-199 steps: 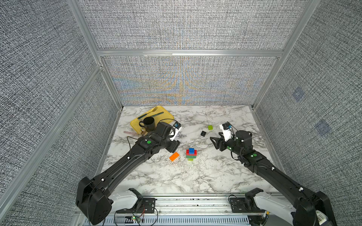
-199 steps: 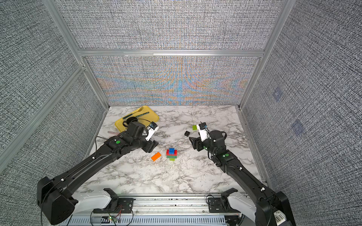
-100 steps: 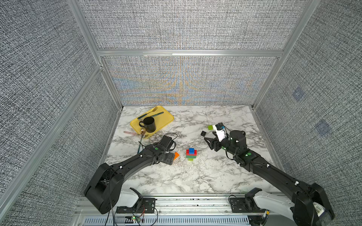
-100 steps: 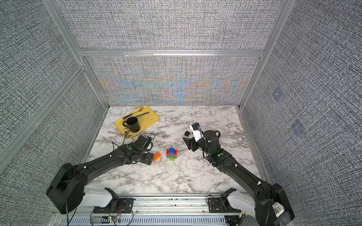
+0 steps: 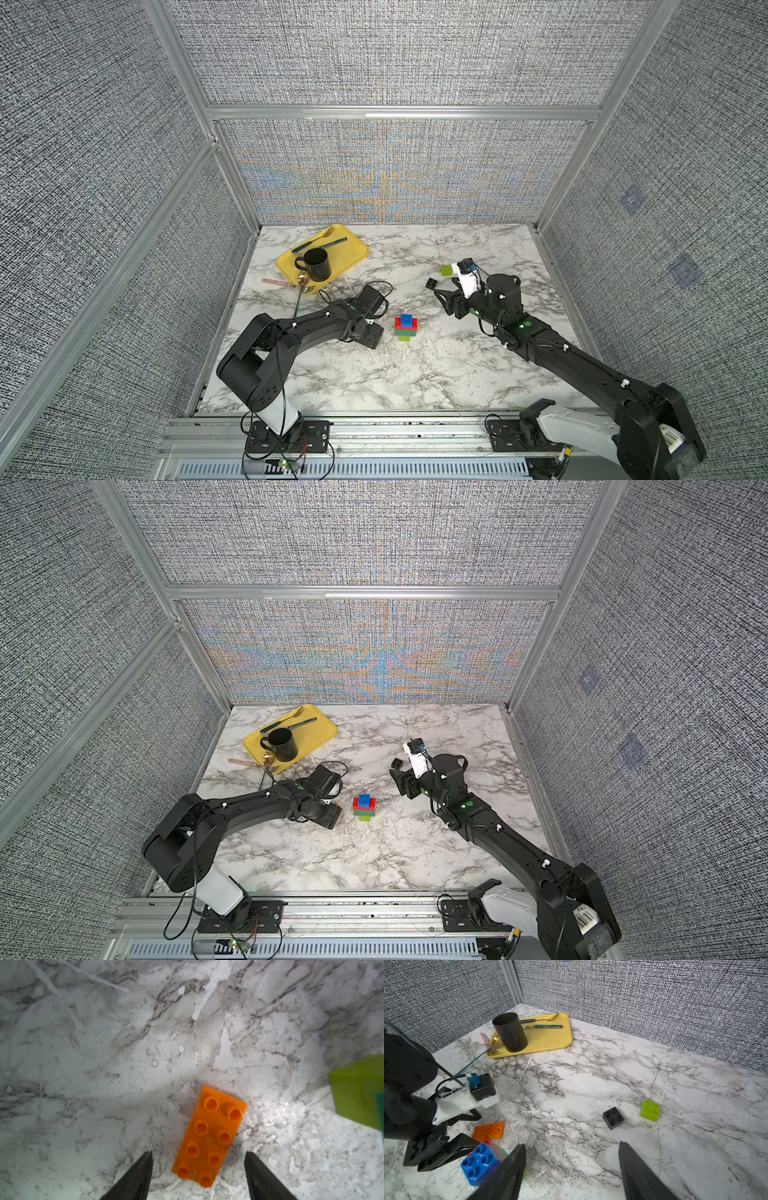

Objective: Assemble a carrot with lego
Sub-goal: Pick up the lego brick from the center of the board.

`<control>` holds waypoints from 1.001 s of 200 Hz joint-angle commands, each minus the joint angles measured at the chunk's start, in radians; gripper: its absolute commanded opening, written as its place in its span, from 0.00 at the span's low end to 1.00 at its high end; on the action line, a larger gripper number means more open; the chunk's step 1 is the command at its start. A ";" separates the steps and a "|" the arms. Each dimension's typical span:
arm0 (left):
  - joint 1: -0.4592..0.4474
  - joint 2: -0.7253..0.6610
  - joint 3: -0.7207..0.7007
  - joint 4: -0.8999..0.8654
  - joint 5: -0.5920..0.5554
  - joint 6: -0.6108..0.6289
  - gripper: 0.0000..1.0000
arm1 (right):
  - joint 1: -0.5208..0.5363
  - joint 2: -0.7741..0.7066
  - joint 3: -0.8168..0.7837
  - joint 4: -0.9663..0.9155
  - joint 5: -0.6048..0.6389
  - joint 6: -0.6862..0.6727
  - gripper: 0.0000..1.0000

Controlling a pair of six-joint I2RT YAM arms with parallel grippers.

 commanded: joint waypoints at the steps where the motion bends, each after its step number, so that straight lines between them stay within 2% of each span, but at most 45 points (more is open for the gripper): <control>1: 0.001 0.018 0.008 0.005 -0.029 0.024 0.70 | -0.004 0.006 0.017 0.006 -0.005 -0.008 0.72; 74: 0.032 0.098 0.053 -0.009 0.021 0.036 0.48 | -0.015 0.025 0.036 -0.012 -0.023 -0.008 0.72; 148: 0.035 0.061 0.031 -0.056 0.024 -0.001 0.53 | -0.028 0.034 0.031 -0.002 -0.027 -0.004 0.72; 200: 0.037 0.090 0.037 -0.050 0.037 0.006 0.41 | -0.028 0.019 0.008 0.008 -0.023 0.001 0.72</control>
